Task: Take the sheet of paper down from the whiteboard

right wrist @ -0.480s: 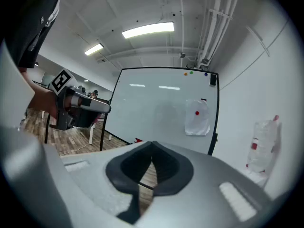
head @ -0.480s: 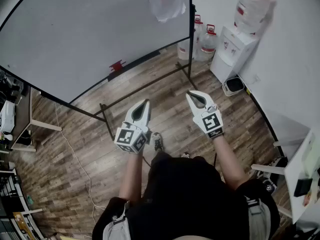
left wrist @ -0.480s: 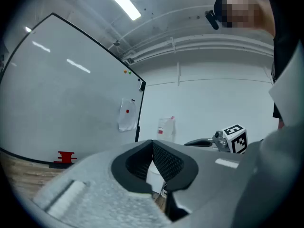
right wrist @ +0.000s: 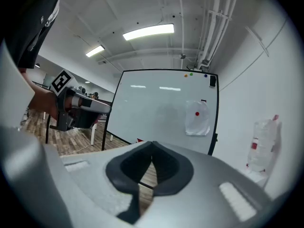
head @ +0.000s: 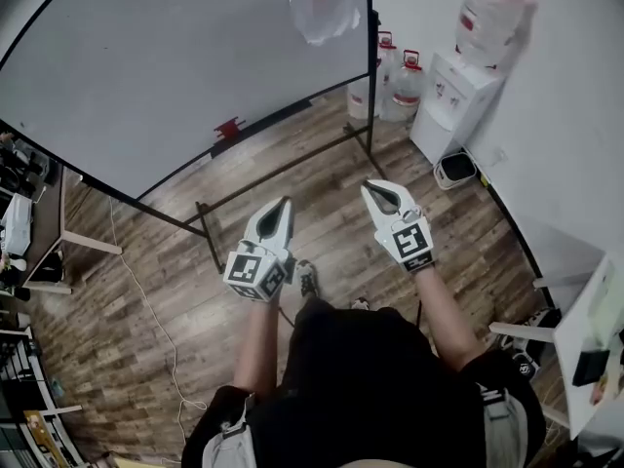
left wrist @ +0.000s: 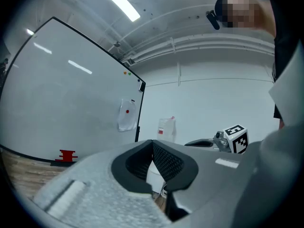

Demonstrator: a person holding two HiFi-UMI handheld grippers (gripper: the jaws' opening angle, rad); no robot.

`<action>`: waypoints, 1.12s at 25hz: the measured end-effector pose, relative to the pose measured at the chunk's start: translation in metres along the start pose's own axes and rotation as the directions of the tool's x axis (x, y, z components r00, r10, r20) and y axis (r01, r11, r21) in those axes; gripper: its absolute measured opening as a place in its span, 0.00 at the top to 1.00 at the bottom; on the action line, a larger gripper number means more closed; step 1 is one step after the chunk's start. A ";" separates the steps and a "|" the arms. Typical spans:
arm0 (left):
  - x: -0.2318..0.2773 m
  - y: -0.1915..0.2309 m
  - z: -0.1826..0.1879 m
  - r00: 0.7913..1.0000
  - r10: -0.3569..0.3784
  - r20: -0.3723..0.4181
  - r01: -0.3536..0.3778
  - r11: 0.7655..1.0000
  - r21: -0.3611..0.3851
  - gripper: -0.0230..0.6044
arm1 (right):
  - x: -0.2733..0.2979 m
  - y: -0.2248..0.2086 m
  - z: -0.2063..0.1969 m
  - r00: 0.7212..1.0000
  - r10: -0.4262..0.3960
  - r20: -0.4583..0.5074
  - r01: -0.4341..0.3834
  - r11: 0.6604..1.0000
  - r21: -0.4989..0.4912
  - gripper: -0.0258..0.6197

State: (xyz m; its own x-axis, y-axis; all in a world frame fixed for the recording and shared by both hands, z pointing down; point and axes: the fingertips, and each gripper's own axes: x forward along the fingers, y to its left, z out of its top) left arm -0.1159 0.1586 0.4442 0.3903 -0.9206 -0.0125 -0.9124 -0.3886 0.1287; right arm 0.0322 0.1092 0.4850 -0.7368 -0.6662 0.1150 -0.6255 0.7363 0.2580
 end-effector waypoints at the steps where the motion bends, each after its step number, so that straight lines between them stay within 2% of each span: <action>1: 0.000 0.000 -0.001 1.000 -0.002 0.002 0.002 1.000 0.001 0.95 | -0.001 0.000 0.000 1.000 -0.005 0.007 0.005 1.000 0.003 0.95; 6: 0.005 -0.001 -0.004 1.000 -0.012 -0.015 0.012 1.000 -0.011 0.95 | -0.006 -0.008 0.002 0.998 -0.056 0.013 0.056 0.998 -0.006 0.95; 14: 0.022 0.009 -0.008 0.999 -0.034 -0.030 0.033 0.999 -0.043 0.95 | 0.005 -0.018 -0.010 0.996 -0.083 -0.017 0.084 0.996 0.008 0.95; 28: 0.086 0.057 0.001 0.990 -0.136 -0.032 0.134 0.989 -0.066 0.95 | 0.057 -0.050 -0.013 0.982 -0.175 -0.068 0.176 0.984 0.022 0.95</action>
State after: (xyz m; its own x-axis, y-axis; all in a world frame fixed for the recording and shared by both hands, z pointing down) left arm -0.1347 0.0574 0.4500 0.5147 -0.8574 0.0013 -0.8417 -0.5050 0.1909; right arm 0.0247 0.0333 0.4911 -0.5972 -0.7910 0.1328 -0.7512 0.6096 0.2532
